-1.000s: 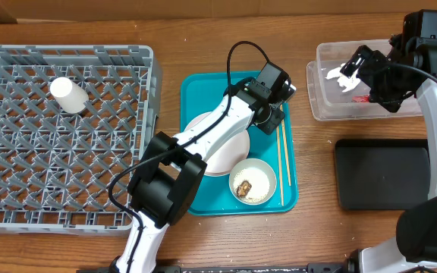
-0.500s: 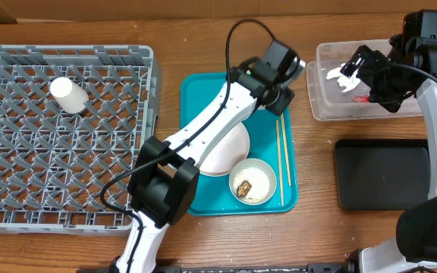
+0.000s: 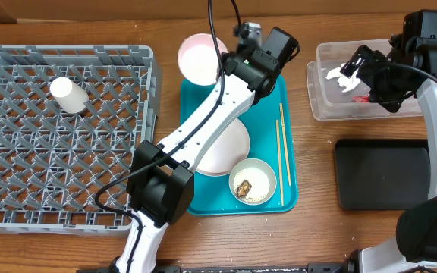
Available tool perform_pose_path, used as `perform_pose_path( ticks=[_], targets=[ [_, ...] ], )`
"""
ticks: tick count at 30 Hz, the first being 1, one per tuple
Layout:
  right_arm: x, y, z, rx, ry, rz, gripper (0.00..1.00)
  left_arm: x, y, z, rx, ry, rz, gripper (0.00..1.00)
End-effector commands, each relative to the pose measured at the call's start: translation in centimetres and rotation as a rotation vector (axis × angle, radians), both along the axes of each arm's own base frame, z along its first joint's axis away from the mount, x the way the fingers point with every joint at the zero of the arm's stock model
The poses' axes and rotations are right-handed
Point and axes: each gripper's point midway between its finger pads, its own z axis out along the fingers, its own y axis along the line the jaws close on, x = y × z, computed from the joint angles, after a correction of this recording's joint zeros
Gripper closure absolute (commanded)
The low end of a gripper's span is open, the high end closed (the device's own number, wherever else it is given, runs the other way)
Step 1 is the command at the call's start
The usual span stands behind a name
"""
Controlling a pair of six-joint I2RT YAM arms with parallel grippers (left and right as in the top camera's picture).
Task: Sort waste into correct bins and load items into the dishwasher
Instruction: 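Lift the pink saucer and carry it toward the dish rack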
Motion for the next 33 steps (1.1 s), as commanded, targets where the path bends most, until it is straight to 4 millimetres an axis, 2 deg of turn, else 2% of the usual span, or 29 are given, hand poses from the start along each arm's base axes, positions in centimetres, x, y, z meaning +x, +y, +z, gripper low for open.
perform_pose_path(
  ticks=[1, 7, 11, 13, 17, 21, 33],
  targets=[
    [0.1, 0.0, 0.3, 0.003, -0.013, -0.003, 0.0, 0.4, 2.6, 4.8, 0.015, -0.187, 0.156, 0.96],
    [0.1, 0.0, 0.3, 0.003, -0.013, -0.003, 0.0, 0.7, 3.6, 4.5, -0.093, -0.227, 0.252, 0.96],
    [0.1, 0.0, 0.3, 0.003, -0.012, -0.003, 0.0, 1.0, 2.1, 2.2, -0.291, -0.129, 0.235, 0.96],
    [0.1, 0.0, 0.3, 0.003, -0.013, -0.003, 0.0, 1.5, 0.9, 1.8, -0.386, -0.109, 0.213, 0.96],
    [0.1, 0.0, 0.3, 0.003, -0.013, -0.003, 0.0, 3.5, -1.5, 2.7, -0.496, -0.111, 0.085, 0.96],
    [0.1, 0.0, 0.3, 0.003, -0.013, -0.003, 0.0, 4.6, -2.5, 3.8, -0.498, -0.148, 0.005, 0.96],
    [0.1, 0.0, 0.3, 0.003, -0.013, -0.003, 0.0, 6.1, -2.3, 5.3, -0.533, -0.221, -0.003, 0.96]
  ],
)
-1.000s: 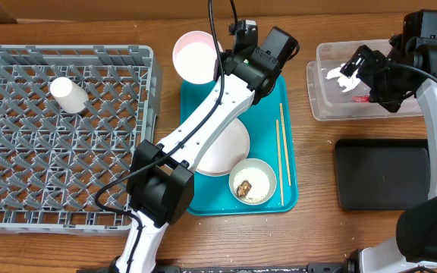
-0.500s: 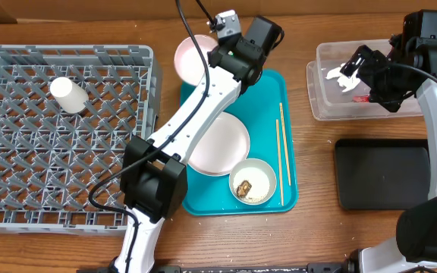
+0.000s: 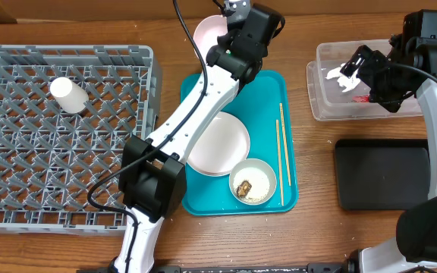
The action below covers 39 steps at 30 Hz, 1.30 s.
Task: Sort waste into correct bins and load items into the dishwasher
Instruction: 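Lift the pink saucer and carry it toward the dish rack, then lower the pink saucer into the rack's left side and place it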
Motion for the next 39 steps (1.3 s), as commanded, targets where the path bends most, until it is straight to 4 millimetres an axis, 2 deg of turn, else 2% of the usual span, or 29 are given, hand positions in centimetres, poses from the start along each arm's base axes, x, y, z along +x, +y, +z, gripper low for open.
perform_pose_path(
  ticks=[1, 4, 6, 8, 11, 14, 17, 19, 26, 30, 32, 35, 39],
  targets=[
    [0.1, 0.0, 0.3, 0.003, -0.012, -0.003, 0.0, 0.4, 0.9, 3.0, -0.019, -0.05, 0.002, 0.96],
    [0.1, 0.0, 0.3, 0.003, -0.012, -0.003, 0.0, 0.2, 1.2, 3.2, -0.01, -0.044, 0.003, 0.96],
    [0.1, 0.0, 0.3, 0.003, -0.013, -0.003, 0.0, -0.3, 1.7, 3.9, -0.005, -0.04, 0.009, 0.96],
    [0.1, 0.0, 0.3, 0.003, -0.013, -0.003, 0.0, -1.1, 2.7, 5.2, -0.008, -0.033, 0.011, 0.96],
    [0.1, 0.0, 0.3, 0.003, -0.012, -0.003, 0.0, -3.1, 5.6, 7.9, -0.042, 0.015, 0.0, 0.96],
    [0.1, 0.0, 0.3, 0.003, -0.013, -0.003, 0.0, -4.9, 9.1, 9.3, -0.088, 0.079, -0.002, 0.96],
    [0.1, 0.0, 0.3, 0.003, -0.012, -0.003, 0.0, -6.5, 13.2, 9.7, -0.158, 0.163, 0.012, 0.96],
    [0.0, 0.0, 0.3, 0.003, -0.012, -0.003, 0.0, -7.6, 16.2, 9.4, -0.231, 0.234, 0.027, 0.96],
    [0.0, 0.0, 0.3, 0.003, -0.012, -0.003, 0.0, -10.5, 24.1, 8.1, -0.473, 0.394, -0.024, 0.96],
    [0.1, 0.0, 0.3, 0.003, -0.013, -0.003, 0.0, -12.0, 29.1, 8.9, -0.593, 0.365, -0.067, 0.96],
    [0.1, 0.0, 0.3, 0.003, -0.013, -0.003, 0.0, -13.3, 32.6, 9.3, -0.644, 0.329, -0.057, 0.96],
    [0.1, 0.0, 0.3, 0.003, -0.012, -0.003, 0.0, -14.3, 36.3, 9.0, -0.703, 0.285, -0.023, 0.96],
    [0.1, 0.0, 0.3, 0.003, -0.013, -0.003, 0.0, -15.2, 38.6, 8.4, -0.907, 0.178, -0.106, 0.96]
  ],
)
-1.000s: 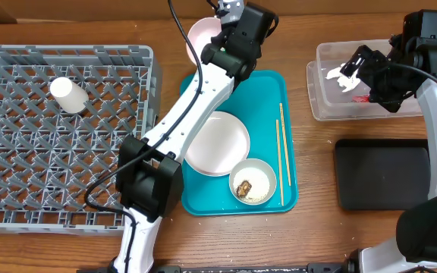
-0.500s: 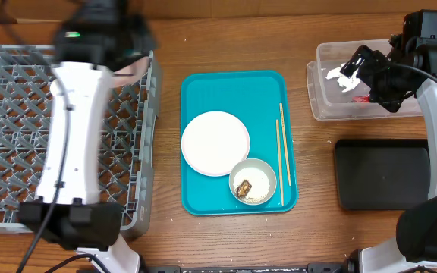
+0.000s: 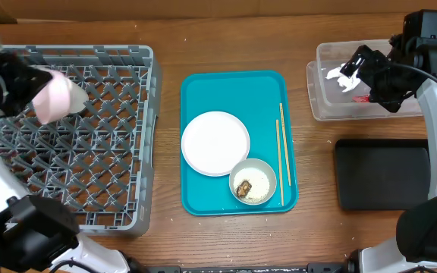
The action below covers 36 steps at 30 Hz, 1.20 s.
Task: Sort waste into correct bins and load items into the dishwasher
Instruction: 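Lower the pink saucer into the rack's left side and place it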
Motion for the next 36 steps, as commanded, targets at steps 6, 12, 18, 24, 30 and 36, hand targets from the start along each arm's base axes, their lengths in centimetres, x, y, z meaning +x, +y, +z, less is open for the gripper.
perform_pose_path(
  ticks=[6, 12, 18, 24, 30, 36],
  targets=[
    [0.1, 0.0, 0.3, 0.003, -0.013, -0.003, 0.0, -0.2, 2.9, -1.7, -0.396, -0.279, -0.044, 0.96],
    [0.1, 0.0, 0.3, 0.003, -0.012, -0.003, 0.0, -0.8, 6.2, -5.3, -0.516, -0.277, 0.034, 0.96],
    [0.1, 0.0, 0.3, 0.003, -0.012, -0.003, 0.0, -1.1, 8.3, -7.7, -0.565, -0.281, 0.076, 0.96],
    [0.1, 0.0, 0.3, 0.003, -0.012, -0.003, 0.0, -1.7, 9.8, -7.7, -0.58, -0.338, 0.093, 0.96],
    [0.1, 0.0, 0.3, 0.003, -0.013, -0.003, 0.0, -2.1, 10.3, -8.6, -0.532, -0.315, 0.101, 0.96],
    [0.1, 0.0, 0.3, 0.003, -0.012, -0.003, 0.0, -2.6, 10.8, -9.2, -0.513, -0.287, 0.123, 0.96]
  ],
)
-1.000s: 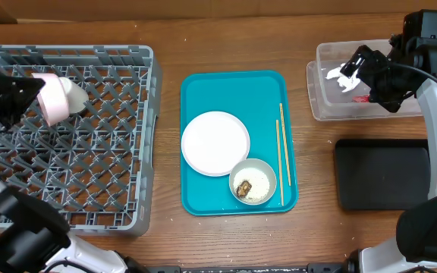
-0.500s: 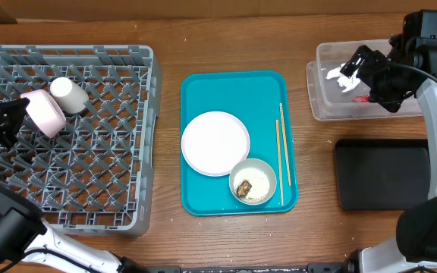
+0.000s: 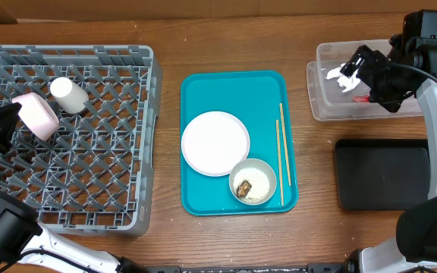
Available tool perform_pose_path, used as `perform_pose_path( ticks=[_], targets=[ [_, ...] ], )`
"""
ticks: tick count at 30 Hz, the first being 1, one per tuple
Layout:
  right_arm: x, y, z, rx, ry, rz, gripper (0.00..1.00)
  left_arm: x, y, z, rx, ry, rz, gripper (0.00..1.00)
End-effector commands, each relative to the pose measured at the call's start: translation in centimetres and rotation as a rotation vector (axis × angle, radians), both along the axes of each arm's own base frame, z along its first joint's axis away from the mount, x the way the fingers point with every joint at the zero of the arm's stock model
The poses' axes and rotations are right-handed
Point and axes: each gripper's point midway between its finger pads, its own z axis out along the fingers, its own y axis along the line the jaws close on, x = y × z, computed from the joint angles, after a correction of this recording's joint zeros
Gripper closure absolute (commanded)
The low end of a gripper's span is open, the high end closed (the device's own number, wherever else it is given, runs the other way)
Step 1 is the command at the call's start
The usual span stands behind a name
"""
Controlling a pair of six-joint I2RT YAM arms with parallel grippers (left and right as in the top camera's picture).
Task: Sort waste into correct bins and load items into the dishwasher
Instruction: 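Lower the pink saucer into the rack's left side and place it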
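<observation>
A pink bowl [image 3: 36, 115] stands tilted on its side in the grey dish rack [image 3: 105, 152], near the rack's left edge. My left gripper [image 3: 6, 121] is at the bowl's left rim and looks shut on it. A white cup [image 3: 69, 95] lies in the rack just right of the bowl. On the teal tray [image 3: 203, 91] are a white plate [image 3: 215, 142], a small bowl with food scraps [image 3: 253, 182] and a pair of chopsticks [image 3: 281, 152]. My right gripper [image 3: 353, 70] hangs open over the clear bin [image 3: 321, 98], with crumpled white paper [image 3: 337, 75] under it.
A black bin [image 3: 381, 173] lies at the right, below the clear bin. A small red scrap [image 3: 363, 98] lies in the clear bin. The rack fills the left third of the wooden table [image 3: 165, 30].
The left gripper and the pink bowl have gone lower and slightly left, from beside the white cup down into the rack near its left edge. The right arm has not moved.
The left gripper was at the pink bowl behind the tray's top left corner. Then it held the bowl further back, off the table. Then arm and bowl were over the rack's left side by the cup, and now the bowl sits tilted in the rack.
</observation>
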Motion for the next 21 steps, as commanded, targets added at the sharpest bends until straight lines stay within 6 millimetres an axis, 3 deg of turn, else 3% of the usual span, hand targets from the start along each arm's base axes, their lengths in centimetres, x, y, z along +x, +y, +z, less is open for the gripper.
perform_pose_path(
  ticks=[1, 13, 21],
  targets=[
    [0.1, 0.0, 0.3, 0.003, -0.013, -0.003, 0.0, -0.4, 0.5, -0.7, 0.026, 0.002, 0.007, 0.96],
    [0.1, 0.0, 0.3, 0.003, -0.013, -0.003, 0.0, -1.3, 0.5, -3.2, 0.049, 0.113, 0.013, 0.96],
    [0.1, 0.0, 0.3, 0.003, -0.013, -0.003, 0.0, -3.2, 2.5, -3.8, 0.047, 0.16, 0.072, 0.96]
  ],
)
